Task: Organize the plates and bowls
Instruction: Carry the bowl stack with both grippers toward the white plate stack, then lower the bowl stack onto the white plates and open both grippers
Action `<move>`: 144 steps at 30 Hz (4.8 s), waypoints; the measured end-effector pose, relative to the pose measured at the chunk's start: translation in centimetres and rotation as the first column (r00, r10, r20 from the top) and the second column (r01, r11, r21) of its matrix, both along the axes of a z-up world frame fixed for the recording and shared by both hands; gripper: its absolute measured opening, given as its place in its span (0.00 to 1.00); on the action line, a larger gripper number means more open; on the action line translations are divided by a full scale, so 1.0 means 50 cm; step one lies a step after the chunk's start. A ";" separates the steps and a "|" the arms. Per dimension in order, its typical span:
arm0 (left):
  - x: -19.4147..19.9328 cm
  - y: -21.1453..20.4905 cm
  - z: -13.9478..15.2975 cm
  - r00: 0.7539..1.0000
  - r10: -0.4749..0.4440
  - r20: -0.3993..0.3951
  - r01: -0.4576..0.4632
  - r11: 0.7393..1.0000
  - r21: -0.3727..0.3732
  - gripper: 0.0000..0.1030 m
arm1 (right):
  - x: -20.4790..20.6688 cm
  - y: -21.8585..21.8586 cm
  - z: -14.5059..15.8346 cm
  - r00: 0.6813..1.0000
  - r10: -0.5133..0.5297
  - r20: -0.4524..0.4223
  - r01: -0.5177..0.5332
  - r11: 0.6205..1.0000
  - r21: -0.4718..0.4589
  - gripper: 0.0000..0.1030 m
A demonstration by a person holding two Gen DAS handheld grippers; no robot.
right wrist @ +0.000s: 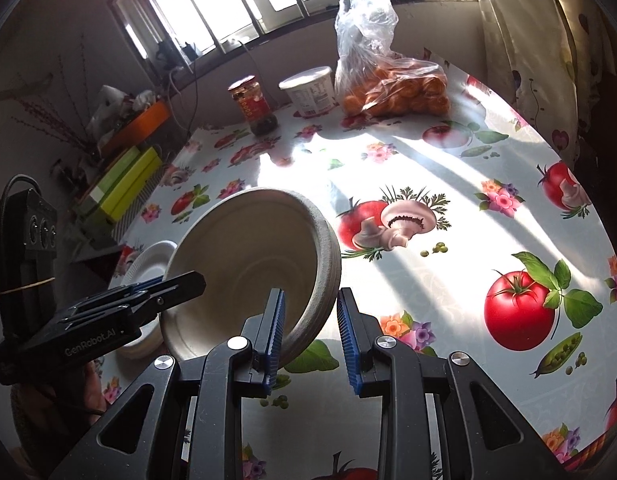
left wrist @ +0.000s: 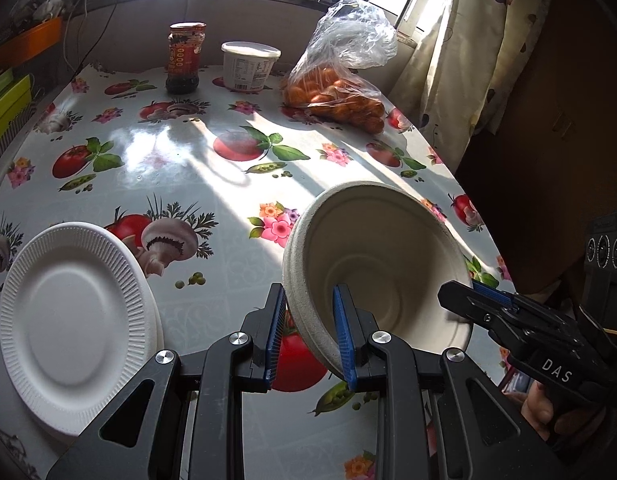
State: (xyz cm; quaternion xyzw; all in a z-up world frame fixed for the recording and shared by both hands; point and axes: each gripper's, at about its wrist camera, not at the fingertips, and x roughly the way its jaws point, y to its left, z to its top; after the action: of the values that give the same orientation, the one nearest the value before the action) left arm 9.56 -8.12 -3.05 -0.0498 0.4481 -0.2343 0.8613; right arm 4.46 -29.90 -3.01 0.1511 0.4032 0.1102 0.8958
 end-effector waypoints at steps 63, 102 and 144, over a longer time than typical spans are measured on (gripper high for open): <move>0.016 0.328 0.020 0.935 0.355 0.014 -0.355 0.934 0.040 0.25 | 0.182 0.334 0.018 0.936 0.353 -0.014 -0.353 0.936 0.003 0.26; 0.020 0.408 -0.036 0.900 0.434 -0.044 -0.431 0.900 0.065 0.25 | 0.225 0.440 -0.032 0.904 0.420 -0.085 -0.422 0.907 -0.009 0.27; 0.020 0.406 -0.037 0.901 0.431 -0.038 -0.428 0.901 0.072 0.25 | 0.222 0.439 -0.029 0.913 0.401 -0.075 -0.403 0.915 -0.014 0.37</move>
State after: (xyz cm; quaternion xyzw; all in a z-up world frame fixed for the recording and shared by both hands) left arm 10.58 12.20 -4.92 -0.1269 0.4556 -0.0234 0.8808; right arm 15.58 -7.97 -4.44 0.0557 0.4587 0.2805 0.8413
